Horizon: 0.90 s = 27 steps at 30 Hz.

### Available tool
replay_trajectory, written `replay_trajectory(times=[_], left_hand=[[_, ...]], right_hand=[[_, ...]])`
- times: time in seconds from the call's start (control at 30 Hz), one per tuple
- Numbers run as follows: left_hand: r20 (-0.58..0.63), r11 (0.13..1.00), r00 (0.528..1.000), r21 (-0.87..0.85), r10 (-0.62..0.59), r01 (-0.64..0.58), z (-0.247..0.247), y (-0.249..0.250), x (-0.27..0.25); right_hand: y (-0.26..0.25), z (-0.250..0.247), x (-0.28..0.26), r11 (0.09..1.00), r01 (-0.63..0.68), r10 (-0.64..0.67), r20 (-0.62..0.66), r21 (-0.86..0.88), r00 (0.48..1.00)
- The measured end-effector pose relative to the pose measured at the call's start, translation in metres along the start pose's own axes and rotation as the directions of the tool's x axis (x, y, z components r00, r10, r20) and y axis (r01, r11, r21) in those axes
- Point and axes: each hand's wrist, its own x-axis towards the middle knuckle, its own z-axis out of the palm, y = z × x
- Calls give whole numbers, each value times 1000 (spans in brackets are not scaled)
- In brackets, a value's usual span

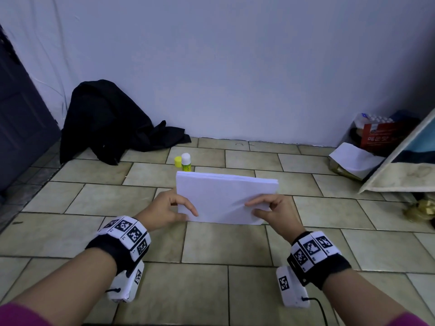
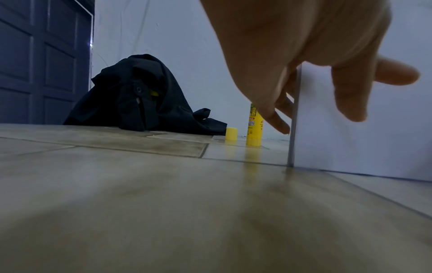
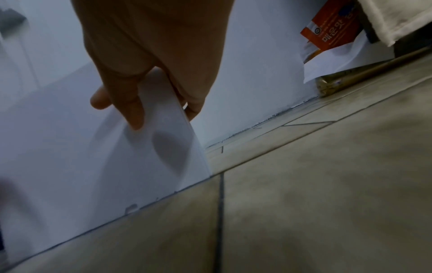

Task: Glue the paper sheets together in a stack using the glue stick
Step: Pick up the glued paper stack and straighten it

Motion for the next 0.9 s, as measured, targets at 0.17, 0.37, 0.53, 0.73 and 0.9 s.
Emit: replay_trajectory(times=[0.17,0.37,0.53,0.73,0.9], left_hand=[[-97,996,995,-78,24,-32,2,4,3],[-5,999,1000,30,-13,13,4,6,7],[4,987,1000,161,-7,6,4,2,8],[4,968,1000,249,-3,2,5,0,5],[15,963,1000,270,13,-16,4,2,5]], right_hand=[[1,2,0,1000,5,-5,-16,-19,1000],[7,8,1,1000,17,-17,-10,9,1000],[12,2,2,1000,13,-13,2,-1,1000],[17,5,2,1000,5,-5,-5,-15,1000],[20,5,3,1000,12,-12,-2,-8,1000]])
